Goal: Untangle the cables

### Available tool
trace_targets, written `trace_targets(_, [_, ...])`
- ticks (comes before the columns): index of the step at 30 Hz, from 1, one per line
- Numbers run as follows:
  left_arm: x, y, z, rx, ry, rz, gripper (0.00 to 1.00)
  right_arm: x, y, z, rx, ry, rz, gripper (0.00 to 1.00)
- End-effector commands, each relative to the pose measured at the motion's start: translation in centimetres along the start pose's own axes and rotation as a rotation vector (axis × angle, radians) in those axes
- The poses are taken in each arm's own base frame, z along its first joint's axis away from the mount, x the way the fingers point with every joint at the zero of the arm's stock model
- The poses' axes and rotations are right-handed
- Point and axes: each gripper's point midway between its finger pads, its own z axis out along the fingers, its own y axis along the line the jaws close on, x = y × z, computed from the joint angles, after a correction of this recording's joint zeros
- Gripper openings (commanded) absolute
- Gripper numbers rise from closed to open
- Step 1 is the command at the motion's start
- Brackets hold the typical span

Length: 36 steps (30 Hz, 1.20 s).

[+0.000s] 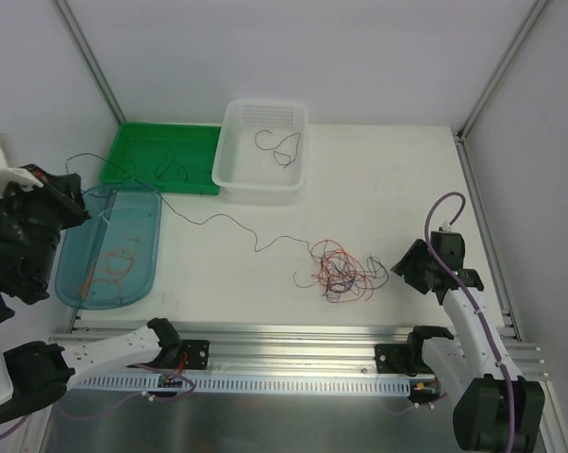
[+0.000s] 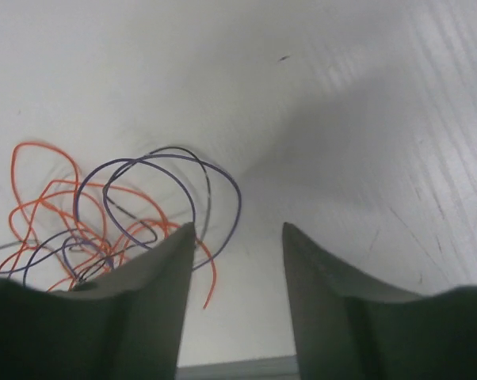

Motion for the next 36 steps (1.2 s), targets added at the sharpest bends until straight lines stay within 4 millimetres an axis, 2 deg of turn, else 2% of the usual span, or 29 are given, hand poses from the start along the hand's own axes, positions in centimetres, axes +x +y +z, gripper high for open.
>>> trace_targets(1, [4.1,-6.2,1.6,0.181,0.1,0.146,0.0,-1.4,3.4,-1.8,-0.153,-0.011,-0.127,0.55])
trace_targets(2, [5.3,-7.7,1.9,0.213,0.128,0.13,0.0,-1.6,4.4,-2.5,-0.184,-0.016,-0.17,0.67])
trace_targets(3, [8.2,-9.3,2.4,0.246,0.189,0.174,0.0,-1.4,4.9,-2.8,-0.194,-0.011,-0.201,0.71])
trace_targets(5, [11.3,-12.7,2.6,0.346,0.265,0.148,0.0,-1.1,6.1,-3.8,-0.225,-0.006,-0.297,0.8])
trace_targets(6, [14.1,-13.7,2.9,0.358,0.322,0.176,0.0,-1.0,6.6,-4.2,-0.242,-0.012,-0.325,0.82])
trace_targets(8, [17.3,-15.5,2.9,0.392,0.405,0.16,0.0,-0.1,8.0,-5.1,-0.299,-0.007,-0.41,0.87])
trace_targets(9, [19.6,-15.9,3.1,0.385,0.446,0.176,0.0,0.0,8.8,-5.7,-0.33,-0.014,-0.438,0.87])
trace_targets(11, [22.3,-16.4,3.3,0.37,0.504,0.175,0.0,1.5,10.5,-6.5,-0.409,0.017,-0.516,0.88])
trace_targets(12, [25.0,-16.4,3.2,0.355,0.557,0.179,0.0,1.9,11.2,-6.9,-0.438,0.026,-0.547,0.88])
trace_targets(13, [26.4,-16.3,3.2,0.343,0.587,0.184,0.0,3.3,12.0,-7.1,-0.47,0.064,-0.599,0.88])
trace_targets(14, [27.7,-16.3,3.1,0.322,0.617,0.167,0.0,3.8,12.5,-7.1,-0.483,0.074,-0.626,0.88])
trace_targets(15, [30.1,-15.7,2.8,0.303,0.666,0.191,0.0,4.3,12.9,-7.1,-0.488,0.083,-0.653,0.89])
trace_targets(17, [32.5,-15.1,2.7,0.264,0.713,0.18,0.0,5.8,13.6,-6.6,-0.481,0.11,-0.729,0.88])
trace_targets(18, [34.6,-14.3,2.4,0.241,0.756,0.202,0.0,6.3,13.8,-6.4,-0.477,0.12,-0.753,0.88])
trace_targets(22, [39.2,-12.4,1.4,0.177,0.872,0.187,0.02,8.5,14.6,-4.7,-0.437,0.18,-0.82,0.88])
trace_targets(24, [41.0,-11.6,0.7,0.151,0.926,0.18,0.08,9.4,14.8,-3.8,-0.411,0.215,-0.852,0.88])
trace_targets(25, [41.5,-11.6,0.2,0.162,0.953,0.174,0.16,9.7,14.7,-3.5,-0.395,0.223,-0.866,0.88])
trace_targets(28, [41.5,-12.7,-0.8,0.253,0.993,0.155,0.33,10.5,14.0,-2.5,-0.348,0.267,-0.889,0.87])
trace_targets(29, [41.1,-13.2,-0.9,0.308,0.985,0.179,0.5,10.6,13.9,-2.4,-0.343,0.271,-0.898,0.87])
trace_targets(31, [39.4,-14.6,-1.1,0.407,0.961,0.185,0.67,10.7,13.6,-2.3,-0.335,0.272,-0.905,0.87])
trace_targets(32, [38.9,-15.2,-1.4,0.488,0.958,0.225,0.8,10.9,13.7,-2.3,-0.341,0.273,-0.914,0.87])
trace_targets(35, [35.6,-17.7,-1.0,0.649,0.872,0.277,0.91,10.7,13.7,-2.6,-0.348,0.256,-0.923,0.87])
trace_targets(36, [35.4,-18.5,-0.6,0.675,0.858,0.301,0.91,10.6,13.7,-2.7,-0.351,0.252,-0.927,0.87])
